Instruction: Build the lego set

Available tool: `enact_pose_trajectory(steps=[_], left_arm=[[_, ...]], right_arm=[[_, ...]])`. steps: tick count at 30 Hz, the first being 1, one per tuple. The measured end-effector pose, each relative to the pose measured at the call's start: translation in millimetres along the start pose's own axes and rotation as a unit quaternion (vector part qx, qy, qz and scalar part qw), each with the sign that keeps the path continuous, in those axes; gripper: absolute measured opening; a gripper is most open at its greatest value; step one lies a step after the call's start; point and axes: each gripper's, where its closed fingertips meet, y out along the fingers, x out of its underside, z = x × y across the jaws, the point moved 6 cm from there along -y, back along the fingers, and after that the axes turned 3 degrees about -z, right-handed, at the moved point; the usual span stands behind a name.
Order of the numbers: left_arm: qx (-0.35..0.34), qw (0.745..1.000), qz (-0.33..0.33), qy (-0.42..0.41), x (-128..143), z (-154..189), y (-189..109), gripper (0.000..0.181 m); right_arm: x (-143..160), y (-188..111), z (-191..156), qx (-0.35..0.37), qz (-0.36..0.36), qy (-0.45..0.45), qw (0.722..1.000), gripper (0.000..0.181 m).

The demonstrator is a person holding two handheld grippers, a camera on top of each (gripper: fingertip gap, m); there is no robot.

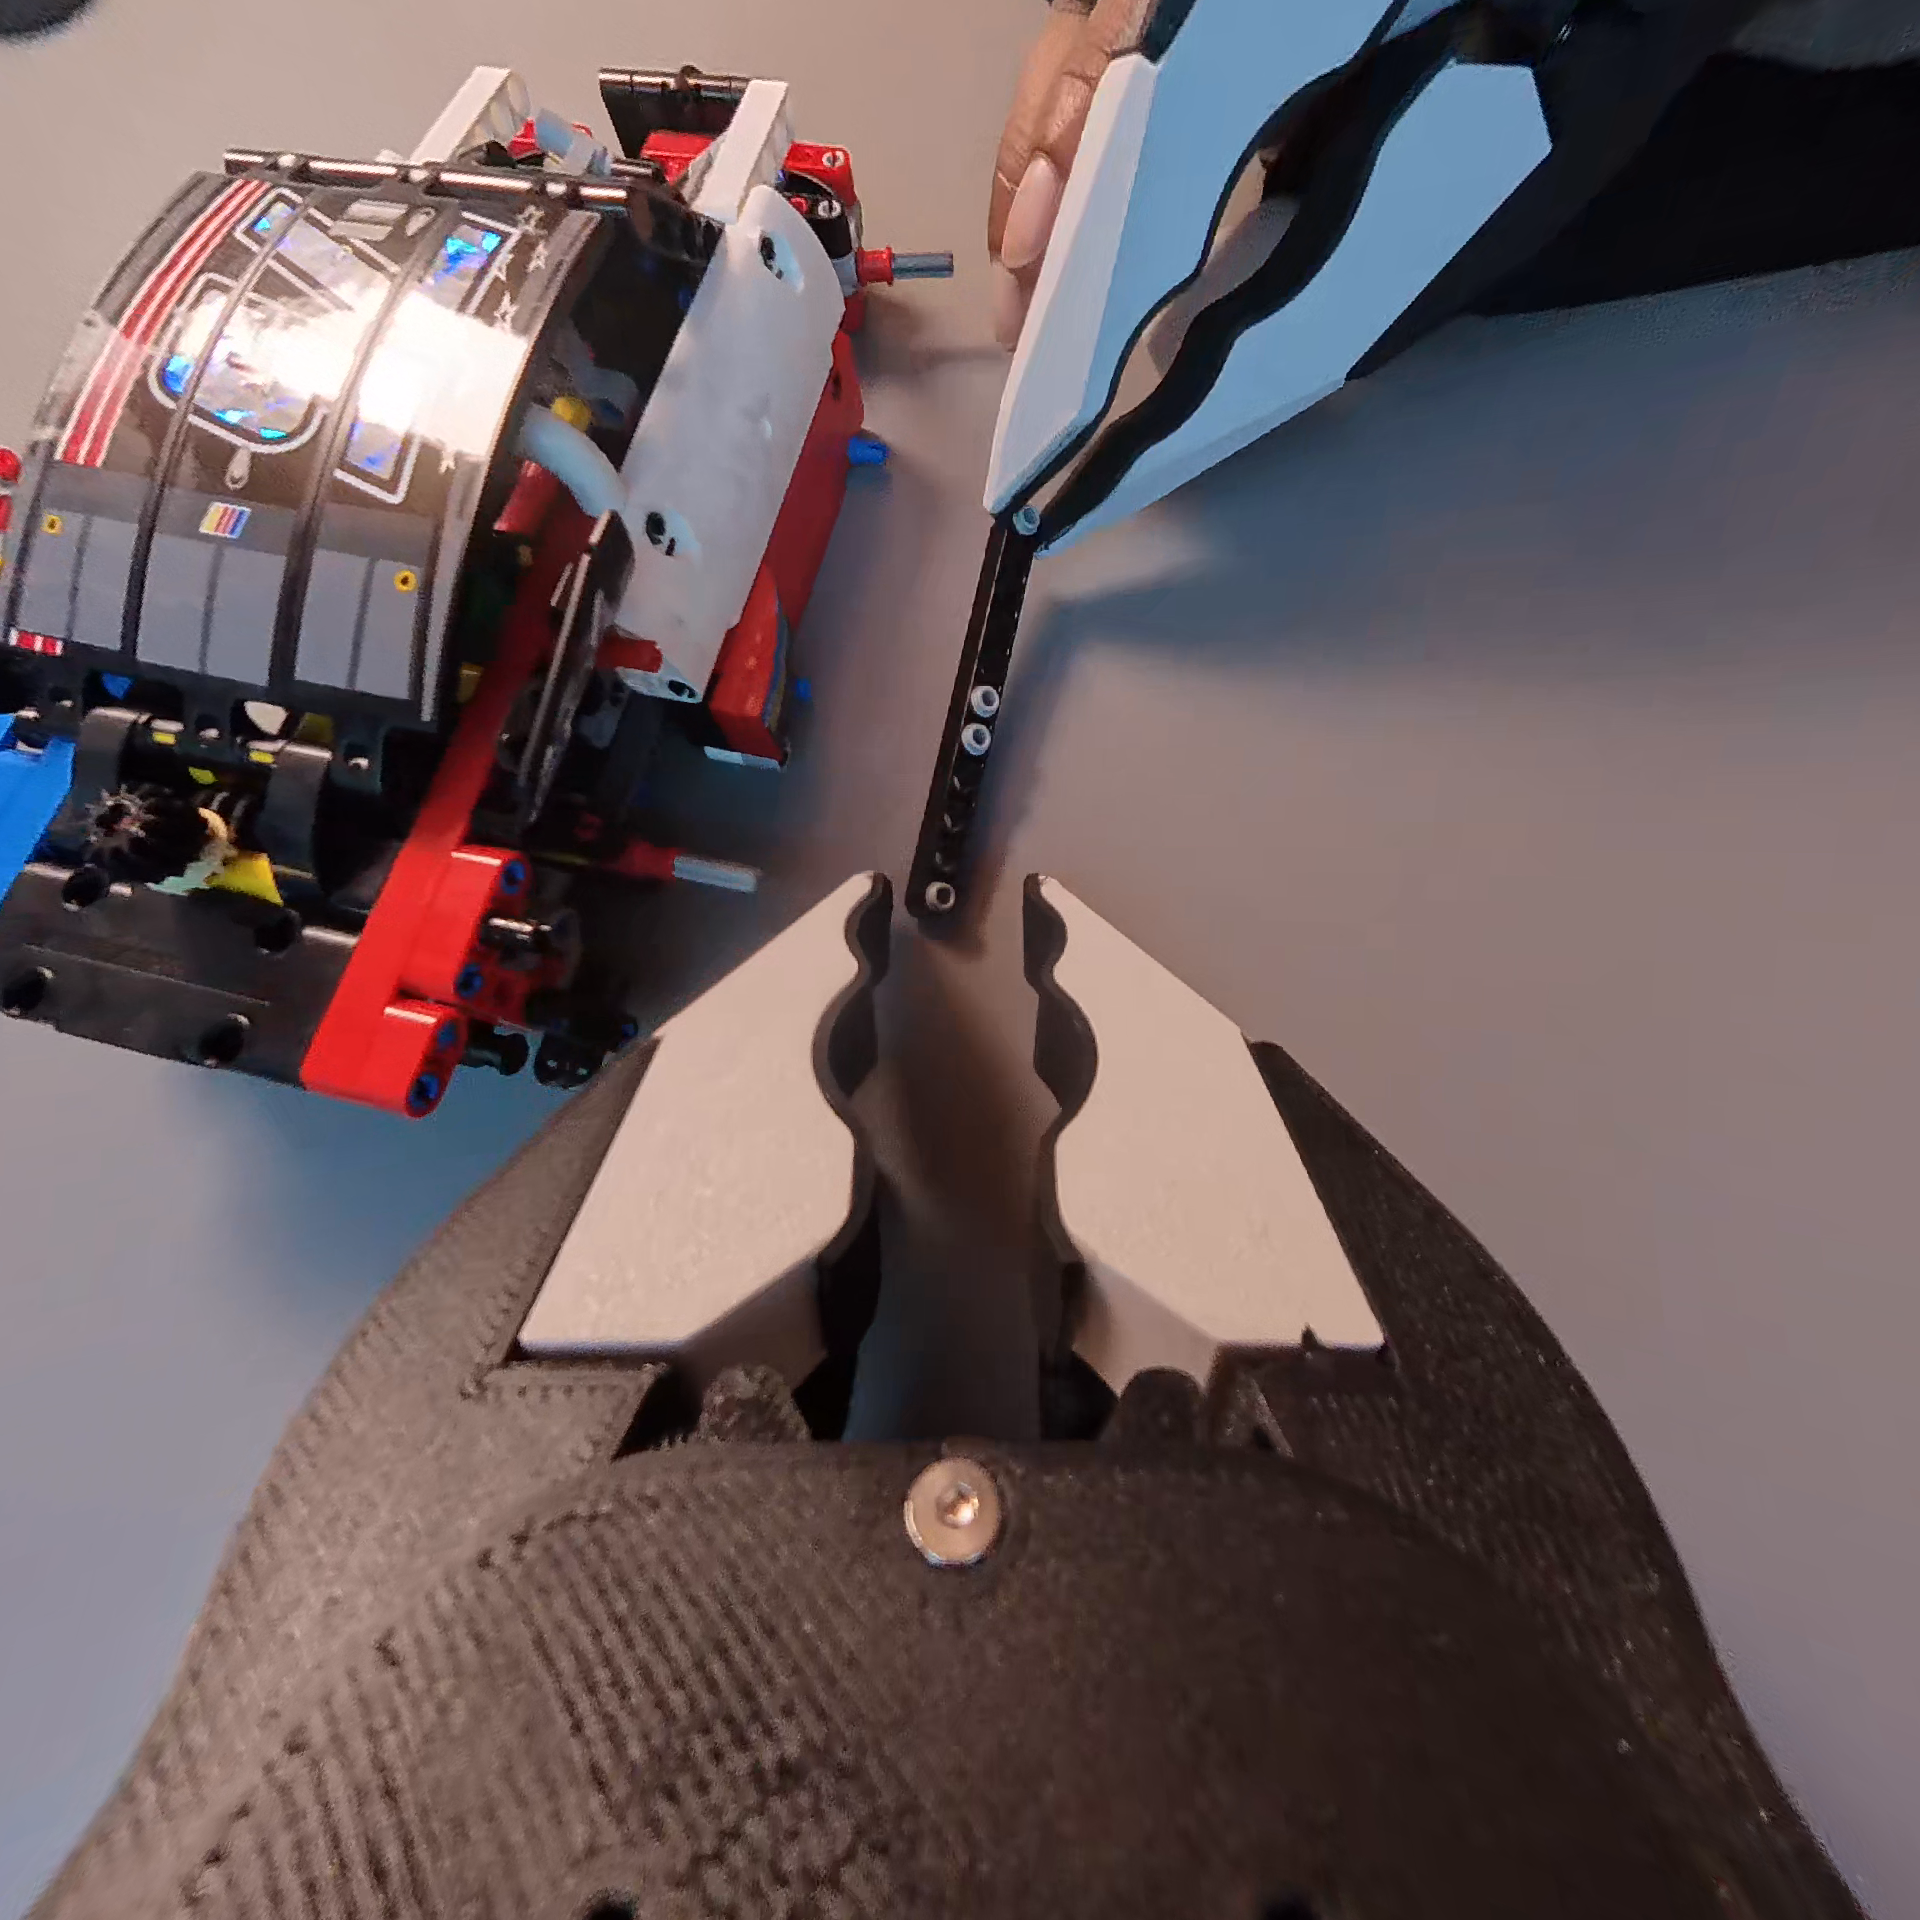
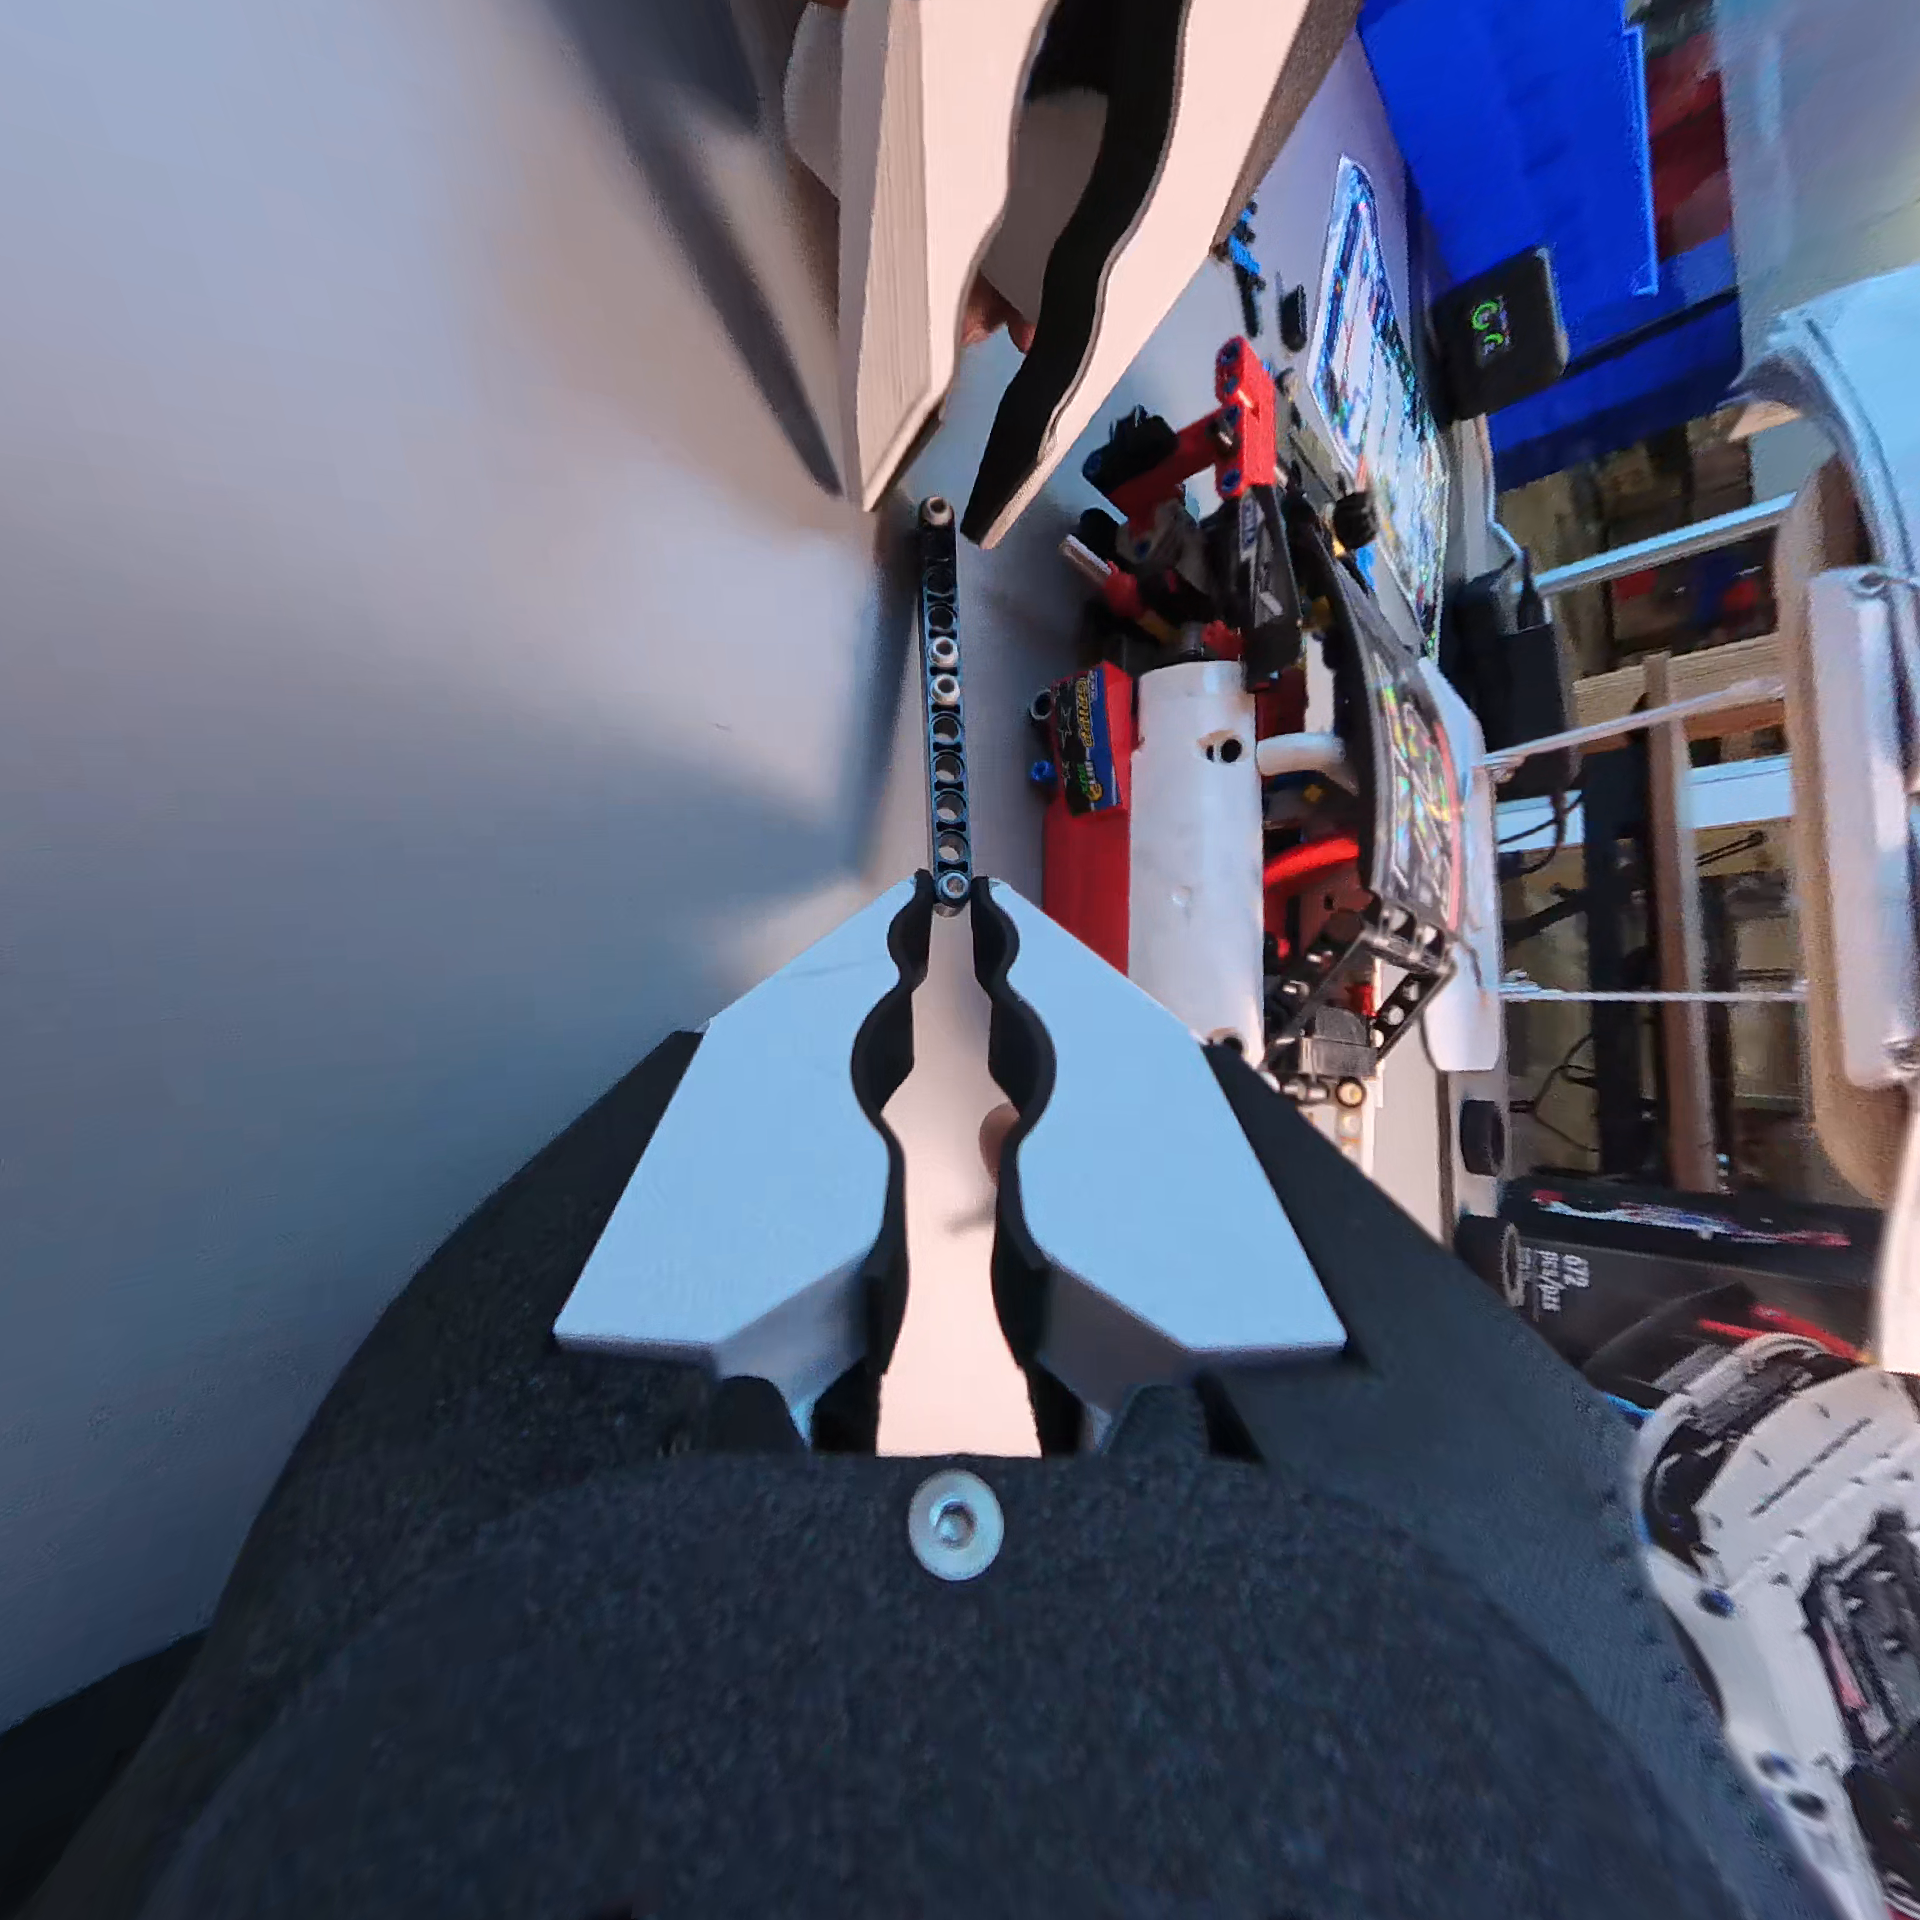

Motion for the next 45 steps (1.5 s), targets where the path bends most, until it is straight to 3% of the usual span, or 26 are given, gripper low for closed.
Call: enact_pose_trajectory(steps=[4, 7, 16, 21, 32, 45], left_arm=[[-0.020, 0.999, -0.016, 0.045, 0.2, 5.4, 1.4, 0.009], [-0.030, 0.997, -0.013, 0.069, 0.0, 7.9, 2.1, 0.008], [-0.073, 0.979, 0.028, 0.186, 3.2, 7.1, -0.3, 0.007], [-0.113, 0.958, 0.034, 0.262, 1.5, 9.8, 3.2, 0.007], [-0.108, 0.980, 0.060, 0.154, -4.0, -5.8, 0.2, 0.009], [-0.124, 0.978, 0.039, 0.162, -0.6, -8.1, 3.6, 0.007]], right_arm=[[0.0, -0.1, -6.4, 0.007, -0.007, -0.007, 1.000, 0.005], [1.9, -0.1, -7.4, 0.004, -0.006, 0.016, 1.000, 0.005], [5.2, 4.0, 2.0, -0.092, 0.031, 0.177, 0.980, 0.020], [3.2, 6.7, 0.8, -0.113, 0.027, 0.180, 0.977, 0.008], [19.1, 0.2, 5.6, -0.084, -0.009, 0.158, 0.984, 0.006], [33.8, -2.9, 15.2, -0.052, -0.048, 0.174, 0.982, 0.011]])
